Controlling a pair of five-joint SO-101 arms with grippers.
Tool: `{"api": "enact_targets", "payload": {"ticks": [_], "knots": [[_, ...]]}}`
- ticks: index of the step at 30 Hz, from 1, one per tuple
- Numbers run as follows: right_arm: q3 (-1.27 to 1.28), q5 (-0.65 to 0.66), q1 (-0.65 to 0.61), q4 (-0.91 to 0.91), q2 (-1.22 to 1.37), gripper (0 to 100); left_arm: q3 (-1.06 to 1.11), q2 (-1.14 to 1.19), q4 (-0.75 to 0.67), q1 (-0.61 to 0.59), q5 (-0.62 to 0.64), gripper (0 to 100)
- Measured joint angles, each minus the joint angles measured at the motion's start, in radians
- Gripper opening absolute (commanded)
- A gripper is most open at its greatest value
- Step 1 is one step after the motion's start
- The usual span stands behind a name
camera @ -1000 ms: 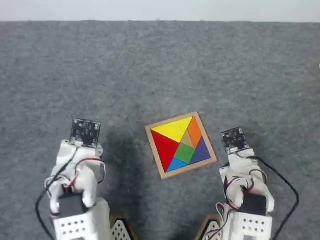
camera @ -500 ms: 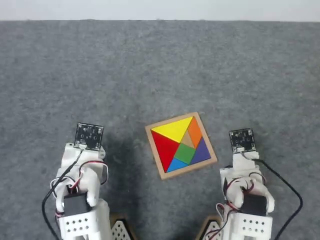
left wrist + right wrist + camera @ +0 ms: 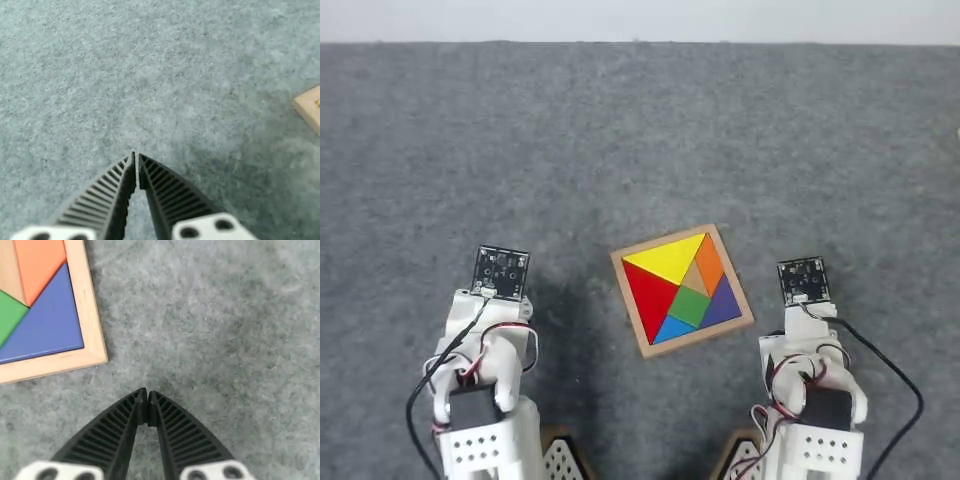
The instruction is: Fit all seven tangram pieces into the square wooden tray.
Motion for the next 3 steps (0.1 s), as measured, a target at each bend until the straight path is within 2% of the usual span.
{"api": "enact_targets", "payload": {"ticks": [3], "knots": [[0.000,0.000,0.000,0.000,0.000,0.6,0.000,0.000,0.000,0.000,0.000,1]]}}
